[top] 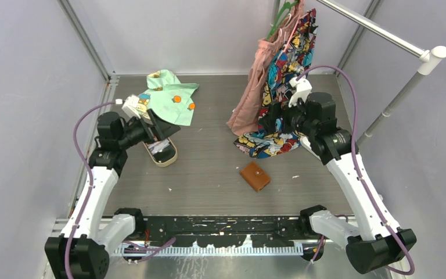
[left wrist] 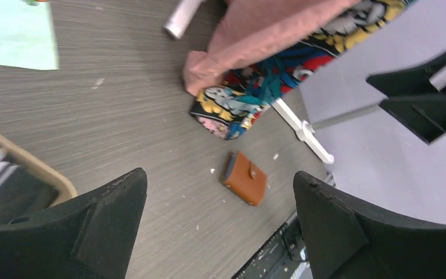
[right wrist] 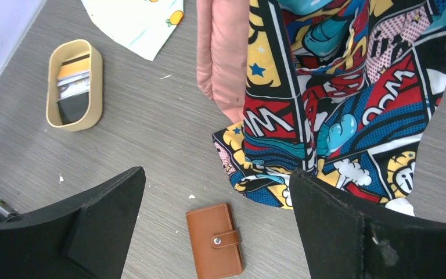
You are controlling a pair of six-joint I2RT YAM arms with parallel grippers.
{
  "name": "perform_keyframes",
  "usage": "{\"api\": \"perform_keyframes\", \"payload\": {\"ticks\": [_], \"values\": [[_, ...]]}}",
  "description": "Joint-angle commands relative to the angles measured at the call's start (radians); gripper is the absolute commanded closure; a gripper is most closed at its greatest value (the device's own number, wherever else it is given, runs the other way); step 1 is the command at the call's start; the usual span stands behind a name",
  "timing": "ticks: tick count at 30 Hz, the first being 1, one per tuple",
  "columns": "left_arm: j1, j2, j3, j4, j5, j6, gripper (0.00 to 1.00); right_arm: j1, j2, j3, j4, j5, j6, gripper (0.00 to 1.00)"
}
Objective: Put the credit cards into the card holder
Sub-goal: Open the card holder at the center of the board.
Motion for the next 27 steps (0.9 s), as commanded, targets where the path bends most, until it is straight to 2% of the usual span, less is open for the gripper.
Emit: {"api": "perform_keyframes", "payload": {"ticks": [1,4,5,7,10,15,17,19,22,27], "values": [[-0.178,-0.065,-0.006,0.048,0.004,0.022,0.05,-0.022,-0.017,0.051,-0.017,-0.159,-0.047,0.01],[-0.405,-0.075,-0.012,0.007,-0.167,0.094,0.06,-0.039,-0.007,0.026,-0.092,-0.396,-0.145,0.01],[-0.474,-0.070,-0.022,0.020,-0.210,0.101,0.07,-0.047,-0.003,0.003,-0.122,-0.482,-0.218,0.00],[-0.596,-0.063,-0.071,0.102,-0.300,0.089,0.10,-0.052,0.005,-0.063,-0.100,-0.559,-0.281,0.00],[-0.754,-0.038,-0.155,0.259,-0.439,0.054,0.12,-0.052,0.007,-0.141,-0.097,-0.586,-0.398,0.01],[-0.983,0.122,-0.304,0.571,-0.640,-0.108,0.21,-0.052,0.078,-0.222,-0.125,-0.482,-0.523,0.01],[-1.033,0.193,-0.324,0.626,-0.703,-0.171,0.23,-0.051,0.129,-0.228,-0.171,-0.438,-0.608,0.02],[-1.055,0.247,-0.334,0.668,-0.756,-0.214,0.29,-0.050,0.163,-0.235,-0.190,-0.367,-0.674,0.04],[-1.064,0.293,-0.345,0.663,-0.804,-0.280,0.35,-0.049,0.176,-0.266,-0.210,-0.307,-0.785,0.06],[-1.065,0.334,-0.362,0.629,-0.840,-0.336,0.47,-0.048,0.156,-0.322,-0.272,-0.356,-0.998,0.08]]}}
